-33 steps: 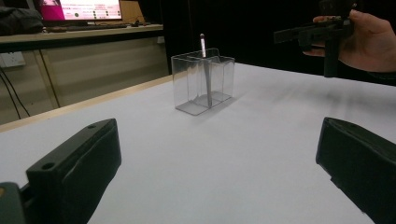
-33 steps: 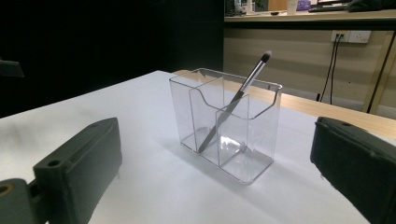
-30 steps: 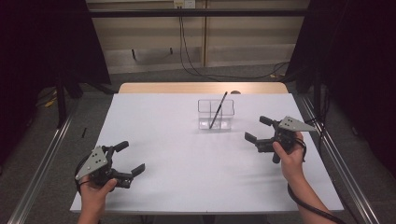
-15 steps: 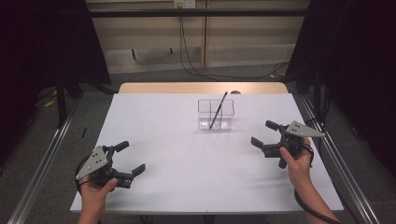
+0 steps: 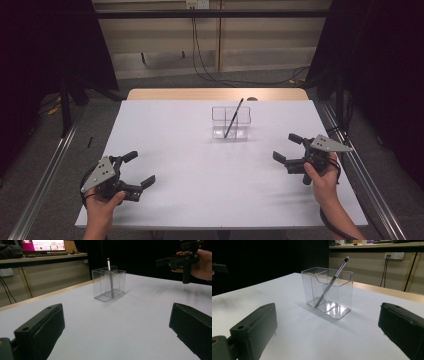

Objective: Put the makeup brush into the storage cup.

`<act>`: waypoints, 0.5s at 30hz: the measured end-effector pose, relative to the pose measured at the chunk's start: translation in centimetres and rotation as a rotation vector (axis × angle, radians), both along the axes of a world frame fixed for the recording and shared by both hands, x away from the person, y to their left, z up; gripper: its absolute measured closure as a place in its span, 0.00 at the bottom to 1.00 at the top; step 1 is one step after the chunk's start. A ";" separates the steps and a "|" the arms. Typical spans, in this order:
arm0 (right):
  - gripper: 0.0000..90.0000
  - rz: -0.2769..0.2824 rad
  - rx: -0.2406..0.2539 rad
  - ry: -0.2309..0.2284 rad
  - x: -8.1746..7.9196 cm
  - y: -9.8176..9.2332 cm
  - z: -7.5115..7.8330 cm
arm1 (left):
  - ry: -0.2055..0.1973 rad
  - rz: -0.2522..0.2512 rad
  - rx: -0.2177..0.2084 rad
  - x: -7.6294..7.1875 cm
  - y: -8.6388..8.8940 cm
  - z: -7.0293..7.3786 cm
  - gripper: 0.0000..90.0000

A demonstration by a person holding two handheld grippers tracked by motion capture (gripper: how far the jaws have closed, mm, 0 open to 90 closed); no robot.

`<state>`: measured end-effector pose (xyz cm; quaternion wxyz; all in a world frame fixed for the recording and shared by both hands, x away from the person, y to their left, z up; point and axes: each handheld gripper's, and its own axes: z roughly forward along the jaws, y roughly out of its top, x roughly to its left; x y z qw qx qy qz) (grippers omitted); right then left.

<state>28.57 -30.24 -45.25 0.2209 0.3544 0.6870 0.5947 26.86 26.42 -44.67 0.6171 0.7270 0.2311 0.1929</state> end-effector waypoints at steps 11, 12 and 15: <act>0.02 0.008 -0.011 0.013 -1.0 -0.6 -0.5 | -0.005 -0.004 0.001 0.0 0.0 0.1 0.00; 0.02 0.007 -0.012 0.012 -1.1 -0.7 -0.5 | -0.004 -0.004 0.001 0.0 0.0 0.1 0.00; 0.02 0.007 -0.017 0.010 -1.3 -0.9 -0.5 | -0.004 -0.004 -0.001 0.0 0.0 0.1 0.00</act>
